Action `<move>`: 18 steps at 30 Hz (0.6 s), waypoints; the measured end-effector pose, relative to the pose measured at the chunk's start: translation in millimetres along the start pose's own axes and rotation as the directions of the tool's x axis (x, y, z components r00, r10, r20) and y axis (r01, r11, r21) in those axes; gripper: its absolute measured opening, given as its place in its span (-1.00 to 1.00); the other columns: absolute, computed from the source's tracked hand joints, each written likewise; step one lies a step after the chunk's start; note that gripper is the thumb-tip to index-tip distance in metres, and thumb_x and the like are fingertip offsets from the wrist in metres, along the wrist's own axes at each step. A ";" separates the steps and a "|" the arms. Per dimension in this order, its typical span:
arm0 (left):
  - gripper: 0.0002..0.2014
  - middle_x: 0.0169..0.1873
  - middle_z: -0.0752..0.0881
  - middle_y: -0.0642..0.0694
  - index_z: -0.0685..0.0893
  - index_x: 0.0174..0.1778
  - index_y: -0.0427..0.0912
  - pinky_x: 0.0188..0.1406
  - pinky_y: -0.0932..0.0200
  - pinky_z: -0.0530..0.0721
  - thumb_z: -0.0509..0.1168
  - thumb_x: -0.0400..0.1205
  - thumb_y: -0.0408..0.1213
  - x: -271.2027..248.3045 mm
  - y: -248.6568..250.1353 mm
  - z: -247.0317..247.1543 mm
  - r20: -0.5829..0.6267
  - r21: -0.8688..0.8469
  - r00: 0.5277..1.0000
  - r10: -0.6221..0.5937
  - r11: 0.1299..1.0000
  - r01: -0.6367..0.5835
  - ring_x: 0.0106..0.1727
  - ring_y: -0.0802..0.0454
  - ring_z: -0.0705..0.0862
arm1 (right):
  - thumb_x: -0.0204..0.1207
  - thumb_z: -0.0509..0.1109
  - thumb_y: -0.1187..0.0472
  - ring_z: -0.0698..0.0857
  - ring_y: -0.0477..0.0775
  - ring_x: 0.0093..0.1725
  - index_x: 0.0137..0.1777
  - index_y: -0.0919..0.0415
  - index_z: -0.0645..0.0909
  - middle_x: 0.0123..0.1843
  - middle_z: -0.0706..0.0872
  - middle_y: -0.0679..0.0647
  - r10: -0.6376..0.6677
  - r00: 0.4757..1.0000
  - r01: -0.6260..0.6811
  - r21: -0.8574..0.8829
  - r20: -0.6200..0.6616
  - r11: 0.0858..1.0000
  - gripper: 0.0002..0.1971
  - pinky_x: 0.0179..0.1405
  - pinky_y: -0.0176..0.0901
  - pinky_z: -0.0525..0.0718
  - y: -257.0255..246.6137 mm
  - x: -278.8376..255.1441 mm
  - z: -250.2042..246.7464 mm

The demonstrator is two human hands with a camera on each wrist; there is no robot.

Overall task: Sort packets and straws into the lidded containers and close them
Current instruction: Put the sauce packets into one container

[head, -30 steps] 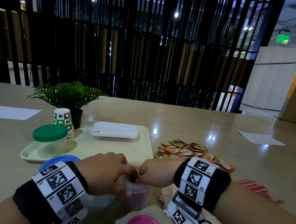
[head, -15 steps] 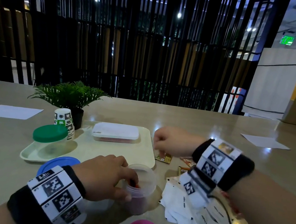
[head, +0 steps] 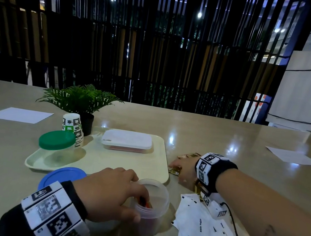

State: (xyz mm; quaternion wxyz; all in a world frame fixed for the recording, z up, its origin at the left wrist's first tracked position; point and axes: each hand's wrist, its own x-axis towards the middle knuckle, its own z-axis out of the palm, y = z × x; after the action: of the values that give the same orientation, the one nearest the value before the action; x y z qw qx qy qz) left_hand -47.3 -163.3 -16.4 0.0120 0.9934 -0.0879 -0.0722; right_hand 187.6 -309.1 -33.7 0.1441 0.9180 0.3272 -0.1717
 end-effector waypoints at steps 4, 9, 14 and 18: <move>-0.56 0.41 0.41 0.14 0.39 0.40 0.43 0.40 0.06 0.41 0.23 0.59 0.28 0.8 0.3 0.6 0.003 -0.004 1.000 -0.003 1.000 0.003 0.37 0.10 0.39 | 0.39 0.43 -0.01 0.38 0.13 0.57 0.64 -0.19 0.09 0.67 0.24 0.00 0.000 0.999 0.001 0.023 -0.043 1.000 -0.15 0.43 0.01 0.45 6.5 7.5 6.2; -0.56 0.41 0.40 0.15 0.38 0.40 0.44 0.38 0.08 0.41 0.23 0.59 0.28 0.0 0.1 0.9 0.008 -0.008 1.000 -0.007 1.000 0.007 0.36 0.11 0.39 | 0.40 0.56 0.07 0.58 0.18 0.36 0.46 0.11 0.47 0.40 0.57 0.13 0.058 0.986 -0.054 0.028 -0.159 0.998 -0.37 0.21 -0.07 0.54 7.1 2.2 9.2; -0.56 0.42 0.39 0.14 0.38 0.40 0.44 0.37 0.10 0.40 0.22 0.59 0.27 -0.6 0.5 0.6 0.008 -0.007 1.000 -0.008 1.000 0.008 0.37 0.11 0.38 | 0.30 0.60 0.05 0.69 0.09 0.12 0.22 0.09 0.59 0.17 0.66 0.06 0.082 0.988 -0.081 0.013 -0.132 0.997 -0.51 0.01 -0.08 0.61 11.4 12.5 8.0; -0.57 0.43 0.38 0.13 0.38 0.40 0.44 0.39 0.08 0.39 0.22 0.60 0.26 -1.0 0.8 0.1 0.015 -0.009 1.000 -0.013 1.000 0.013 0.39 0.10 0.37 | 0.32 0.54 0.07 0.71 -0.08 -0.09 0.06 -0.03 0.59 0.08 0.70 -0.06 0.065 0.989 -0.065 -0.001 -0.131 0.998 -0.68 -0.13 -0.09 0.70 33.0 52.4 17.2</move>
State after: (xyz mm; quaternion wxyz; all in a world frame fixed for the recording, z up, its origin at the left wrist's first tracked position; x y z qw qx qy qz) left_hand -48.5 -163.9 -16.3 0.0155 0.9934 -0.0812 -0.0801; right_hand 243.3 -311.3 -65.6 0.1304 0.9370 0.3063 -0.1056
